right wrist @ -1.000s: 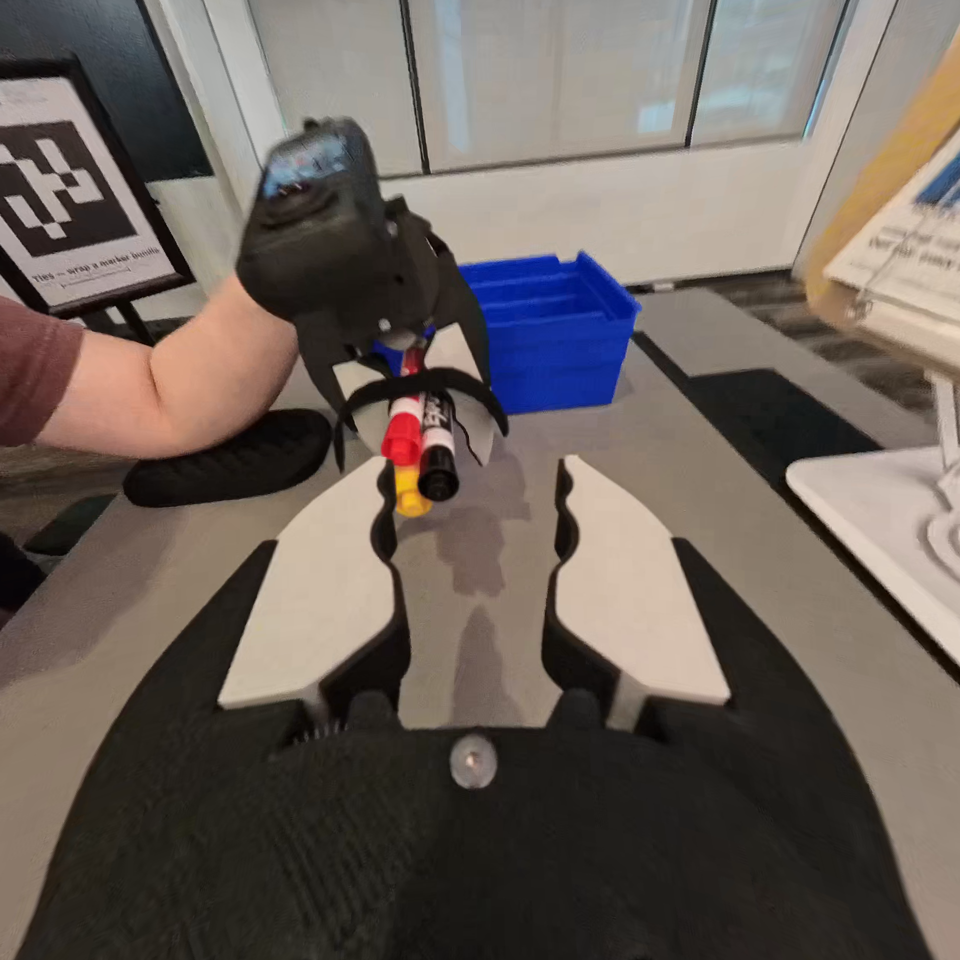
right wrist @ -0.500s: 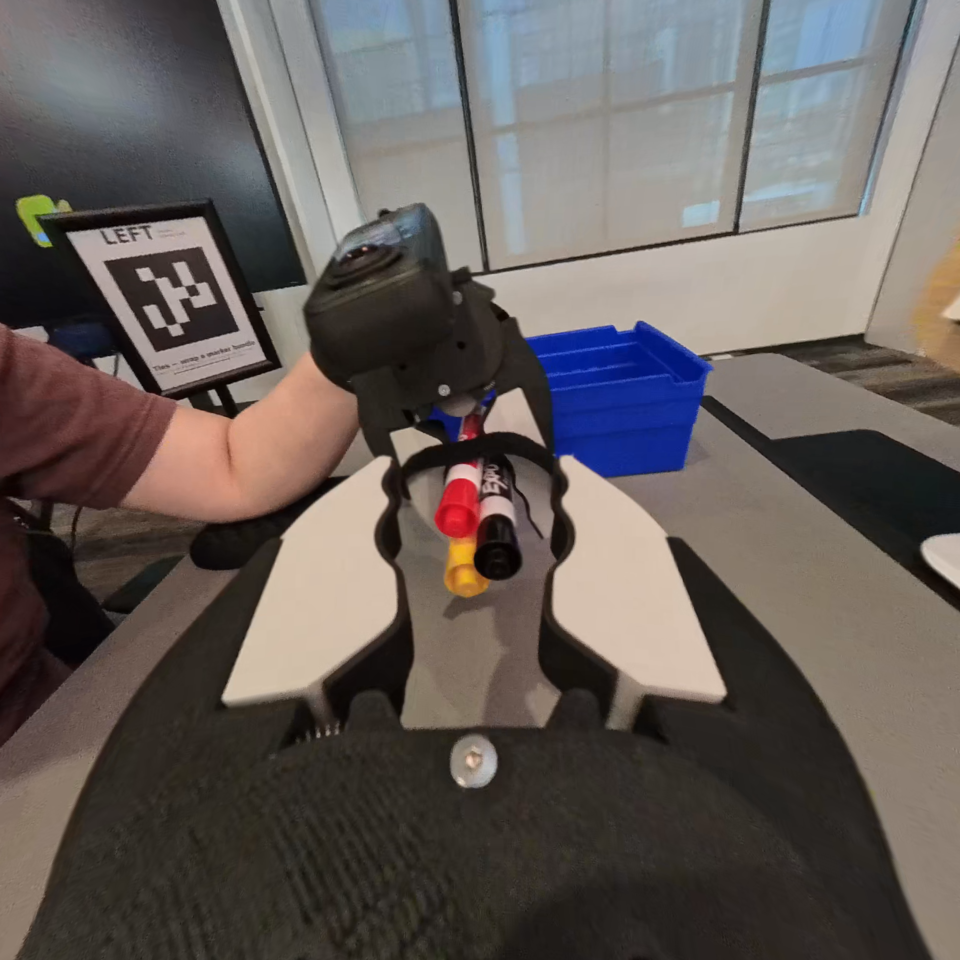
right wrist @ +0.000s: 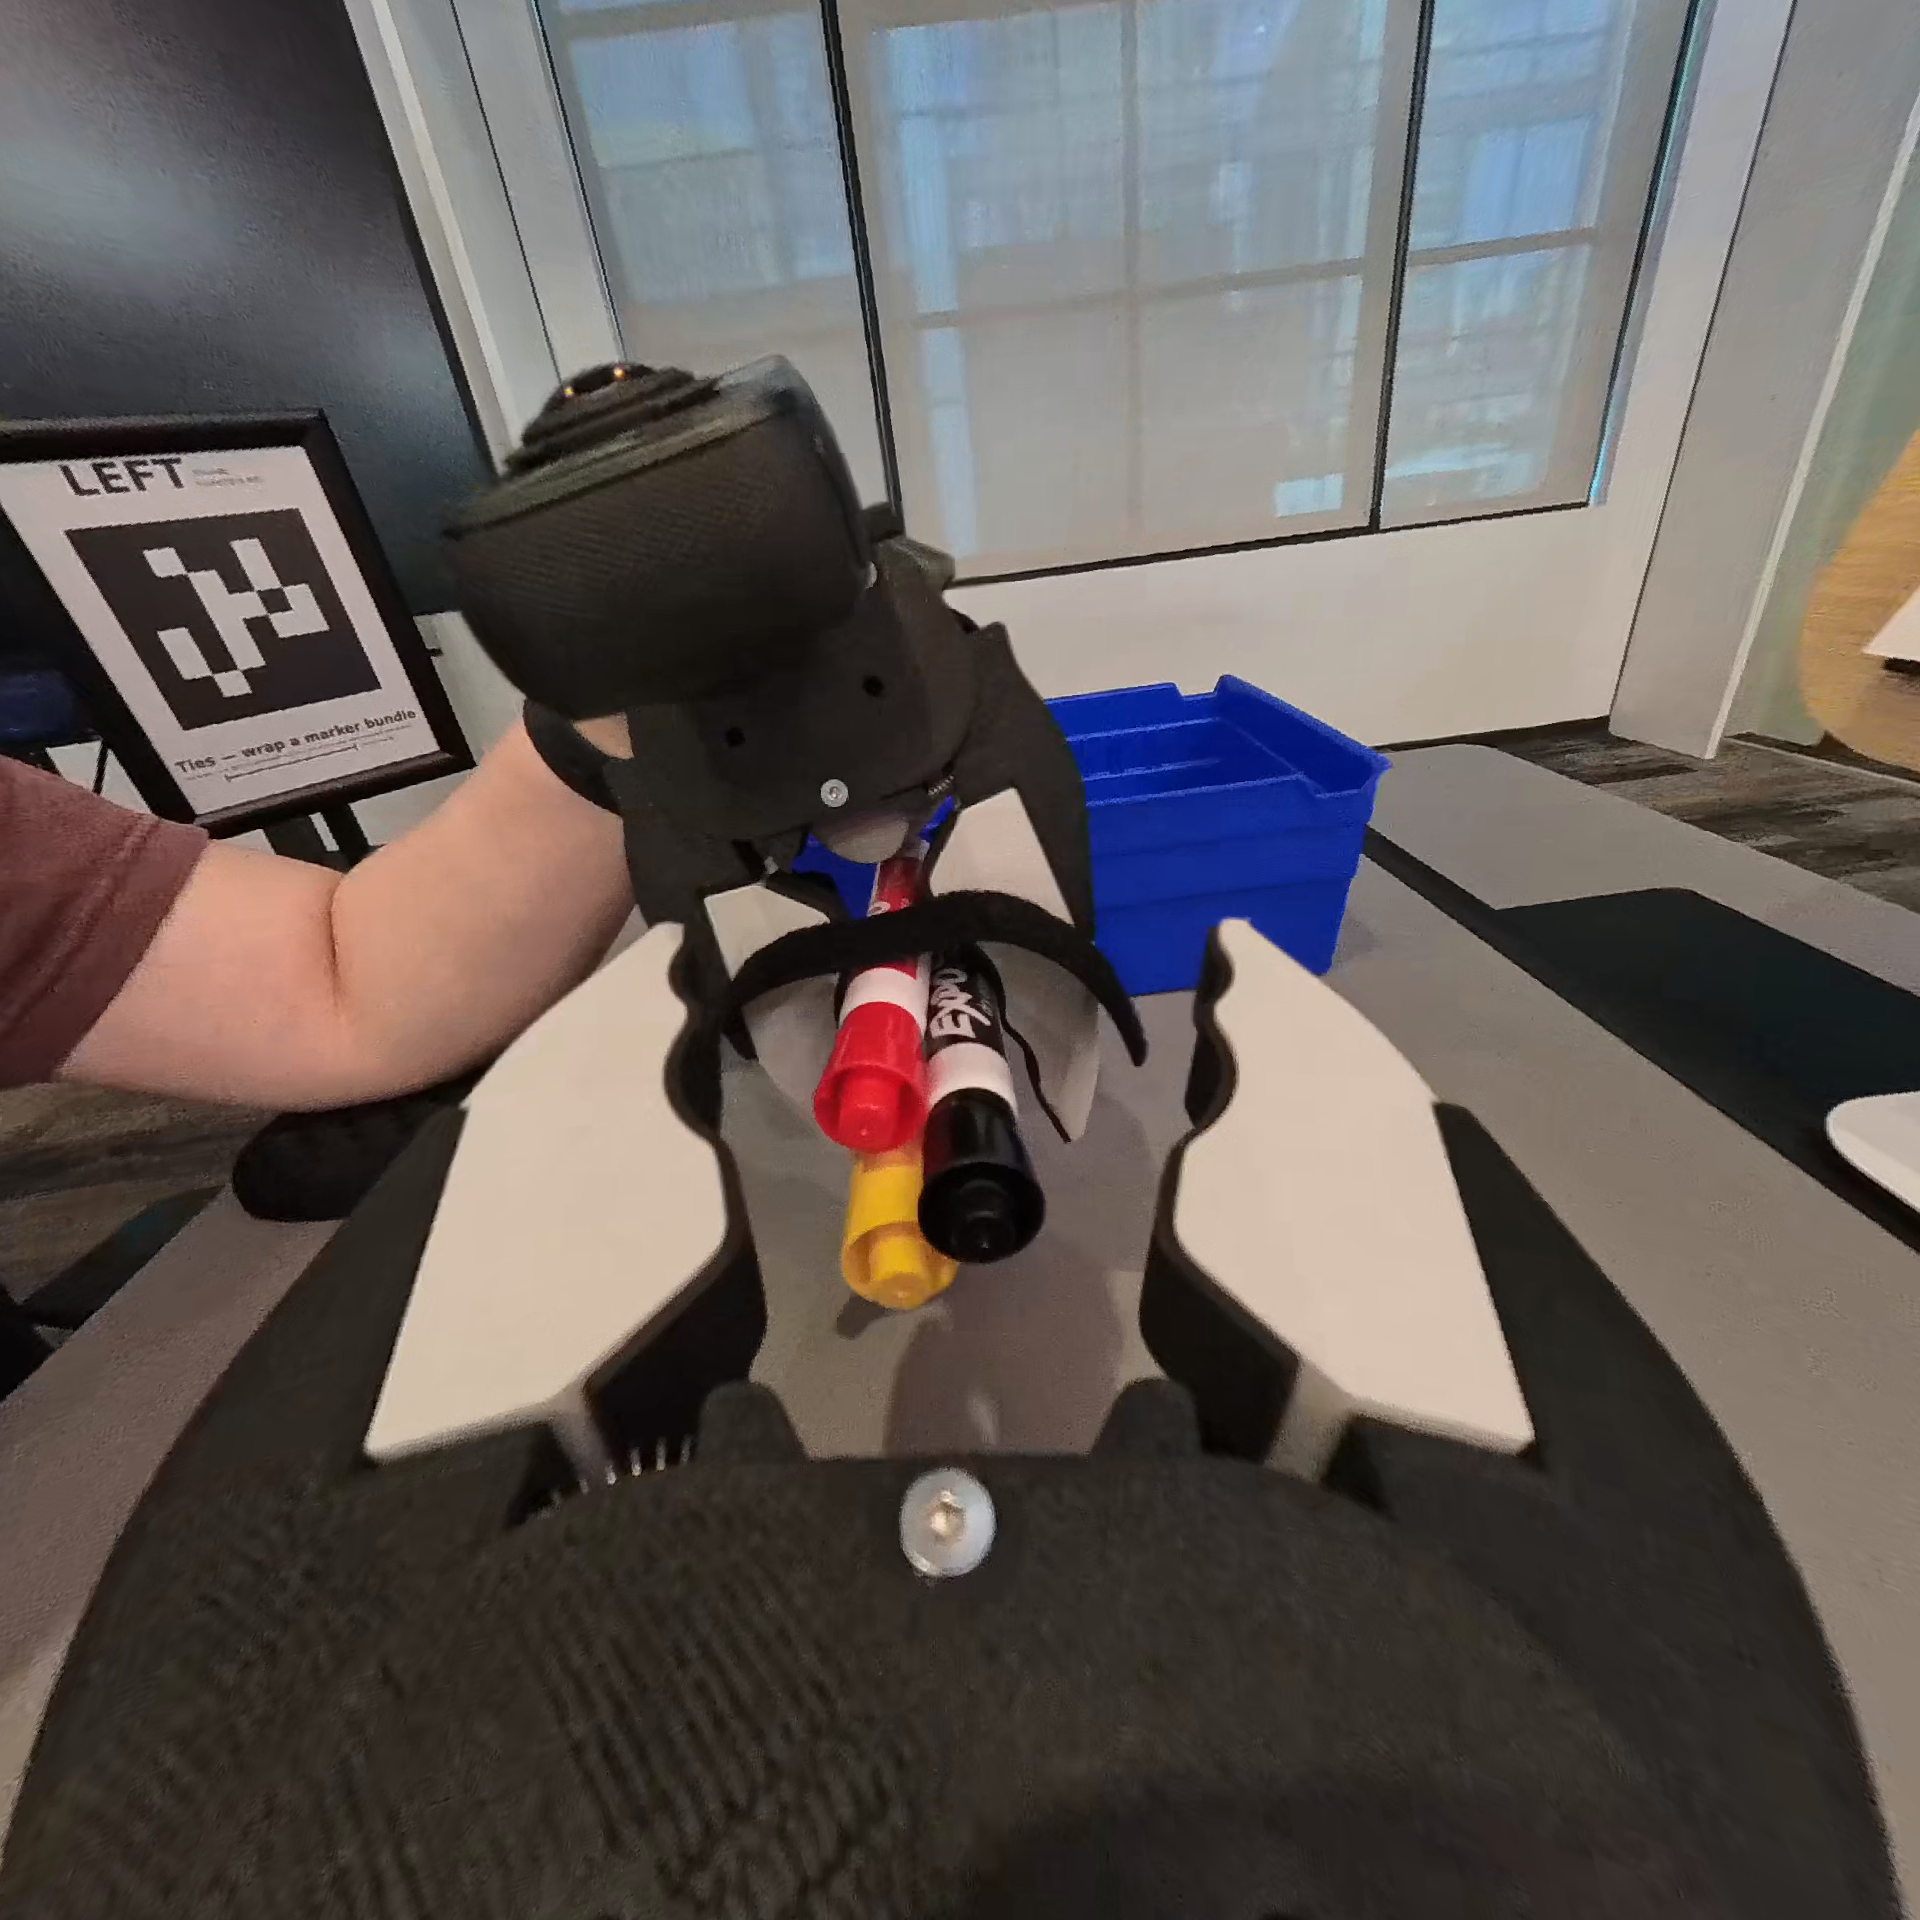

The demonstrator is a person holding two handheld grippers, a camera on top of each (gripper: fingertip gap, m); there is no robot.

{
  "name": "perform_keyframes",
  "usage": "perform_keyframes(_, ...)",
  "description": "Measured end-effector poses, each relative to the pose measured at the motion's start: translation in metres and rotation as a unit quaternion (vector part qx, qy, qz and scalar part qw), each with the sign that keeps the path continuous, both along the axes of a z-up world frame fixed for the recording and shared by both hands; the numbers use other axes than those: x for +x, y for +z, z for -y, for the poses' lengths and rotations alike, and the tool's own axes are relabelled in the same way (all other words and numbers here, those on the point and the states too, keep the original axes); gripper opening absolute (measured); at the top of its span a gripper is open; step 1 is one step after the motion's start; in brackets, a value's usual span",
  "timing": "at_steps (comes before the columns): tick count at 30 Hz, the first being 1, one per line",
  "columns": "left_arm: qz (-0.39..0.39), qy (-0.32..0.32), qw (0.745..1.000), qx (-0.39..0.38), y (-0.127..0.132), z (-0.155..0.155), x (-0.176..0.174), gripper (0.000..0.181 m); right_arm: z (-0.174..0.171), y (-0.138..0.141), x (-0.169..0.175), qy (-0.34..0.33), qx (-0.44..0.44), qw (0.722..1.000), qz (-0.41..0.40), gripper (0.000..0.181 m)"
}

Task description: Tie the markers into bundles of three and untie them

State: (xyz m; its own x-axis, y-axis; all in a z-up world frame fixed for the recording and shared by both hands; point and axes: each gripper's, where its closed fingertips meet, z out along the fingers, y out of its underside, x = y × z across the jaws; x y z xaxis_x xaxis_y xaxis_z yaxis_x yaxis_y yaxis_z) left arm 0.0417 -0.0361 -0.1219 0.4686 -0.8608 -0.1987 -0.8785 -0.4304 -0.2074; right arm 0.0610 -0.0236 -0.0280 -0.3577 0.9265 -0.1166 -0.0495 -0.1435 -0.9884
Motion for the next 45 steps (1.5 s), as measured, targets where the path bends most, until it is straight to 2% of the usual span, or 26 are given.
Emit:
perform_keyframes(4, -0.001, 0.002, 1.0, 0.004, 0.001, -0.002, -0.001, 0.042, 0.005, -0.007, -0.005, -0.003, 0.015, 1.0, 0.02, 0.091)
perform_keyframes(8, 0.002, 0.005, 1.0, 0.008, 0.002, -0.003, -0.001, 0.042, 0.006, -0.007, -0.008, -0.006, -0.01, 1.0, 0.022, 0.087)
perform_keyframes(17, -0.001, -0.001, 1.0, 0.003, 0.0, -0.001, 0.003, 0.042, 0.017, -0.011, -0.01, -0.007, 0.051, 0.999, 0.009, 0.074)
perform_keyframes(21, -0.002, -0.004, 1.0, 0.001, -0.001, -0.001, 0.005, 0.042, 0.017, -0.013, -0.011, -0.009, 0.049, 0.999, 0.007, 0.069)
perform_keyframes(38, 0.0, 0.001, 1.0, -0.014, -0.003, 0.001, 0.005, 0.042, 0.019, -0.027, -0.011, 0.027, 0.043, 0.997, 0.062, 0.068)
perform_keyframes(45, 0.003, -0.01, 1.0, 0.007, 0.001, -0.004, 0.01, 0.042, 0.014, -0.027, -0.006, 0.017, 0.1, 0.991, 0.082, 0.07)
